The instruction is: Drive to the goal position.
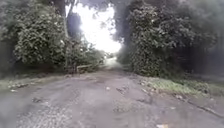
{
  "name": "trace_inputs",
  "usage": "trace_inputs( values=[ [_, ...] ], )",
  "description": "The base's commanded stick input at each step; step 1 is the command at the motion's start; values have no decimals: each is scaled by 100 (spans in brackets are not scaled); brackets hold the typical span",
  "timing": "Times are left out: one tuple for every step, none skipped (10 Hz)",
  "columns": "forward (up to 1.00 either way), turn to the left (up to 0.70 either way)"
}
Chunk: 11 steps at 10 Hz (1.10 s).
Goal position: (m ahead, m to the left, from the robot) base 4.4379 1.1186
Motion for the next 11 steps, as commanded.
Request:
trace_inputs(
  values=[
    [70, 0],
    [70, 0],
    [70, 0],
    [70, 0],
    [70, 0],
    [70, 0],
    [70, 0],
    [70, 0],
    [70, 0],
    [70, 0],
    [70, 0]
  ],
)
